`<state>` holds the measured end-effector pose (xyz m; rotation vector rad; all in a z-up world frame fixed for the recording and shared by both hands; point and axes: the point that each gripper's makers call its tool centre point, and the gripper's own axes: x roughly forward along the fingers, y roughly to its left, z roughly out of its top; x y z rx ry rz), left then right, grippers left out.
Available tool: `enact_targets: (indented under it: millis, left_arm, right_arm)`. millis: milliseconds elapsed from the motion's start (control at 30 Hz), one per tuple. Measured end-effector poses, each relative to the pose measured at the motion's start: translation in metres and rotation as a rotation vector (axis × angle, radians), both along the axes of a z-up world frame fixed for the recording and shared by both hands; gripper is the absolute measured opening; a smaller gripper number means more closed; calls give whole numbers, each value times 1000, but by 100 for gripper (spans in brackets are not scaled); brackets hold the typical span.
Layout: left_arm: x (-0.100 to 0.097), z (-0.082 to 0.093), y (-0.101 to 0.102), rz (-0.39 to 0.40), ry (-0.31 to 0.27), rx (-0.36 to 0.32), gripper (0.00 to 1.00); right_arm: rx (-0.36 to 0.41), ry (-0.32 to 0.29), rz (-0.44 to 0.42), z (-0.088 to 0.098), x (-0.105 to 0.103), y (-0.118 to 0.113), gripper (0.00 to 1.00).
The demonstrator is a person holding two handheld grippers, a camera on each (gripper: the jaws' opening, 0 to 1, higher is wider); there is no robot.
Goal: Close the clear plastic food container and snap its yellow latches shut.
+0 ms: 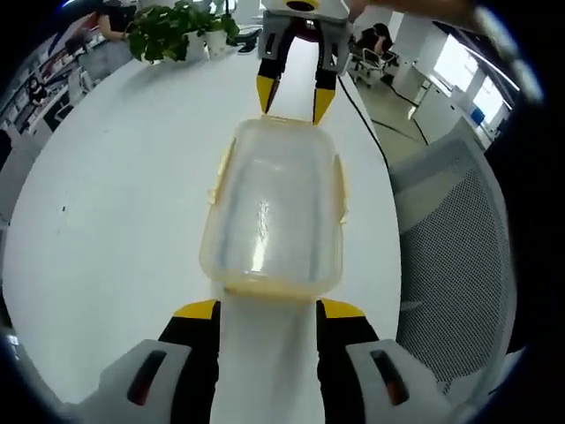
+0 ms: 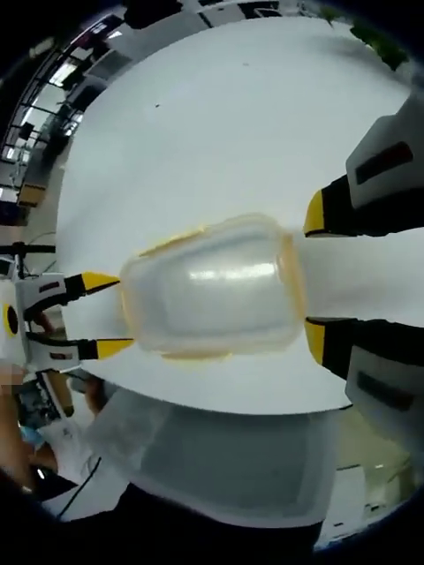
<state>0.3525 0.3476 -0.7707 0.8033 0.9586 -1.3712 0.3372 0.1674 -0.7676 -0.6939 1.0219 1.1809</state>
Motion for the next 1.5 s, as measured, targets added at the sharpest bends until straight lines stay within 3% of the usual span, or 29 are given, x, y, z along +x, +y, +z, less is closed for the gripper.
enact_targets:
  millis: [167,267,433,567,733,800,967,1133,1233,1500]
  left_arm:
    - [-5,4,2,91,65,-30,42]
    - [-6,8,-2,199,124,-79,42]
    - [-3,9,-3,335,174,-121,41]
    - [-3,15,-8,474,262,-176,40]
    - [4,12,-3,528,237,-163,37]
    - [5,11,-3,554,236,-172,37]
    - [11,12,-6,779,295,-244,34]
    - [6,2,-4,807,306,-224,29]
    - [5,2,-7,825,312,-247,28]
    - [2,-2,-7,836,305,-229,28]
  right_arm:
    - [55,49,-107,7,-1,4,35]
    - [50,59,-158,6,1,1,34]
    - [83,65,-219,10,3,6,32]
    - [107,72,-288,11,6,9,32]
    - [117,76,-358,4,9,8,32]
    - [130,102,-425,3,7,6,32]
    - [167,118,-495,5,10,4,31]
    - [182,132,-544,2,8,6,29]
    - [181,131,-555,-2,6,7,29]
    - [212,159,-598,-2,7,12,29]
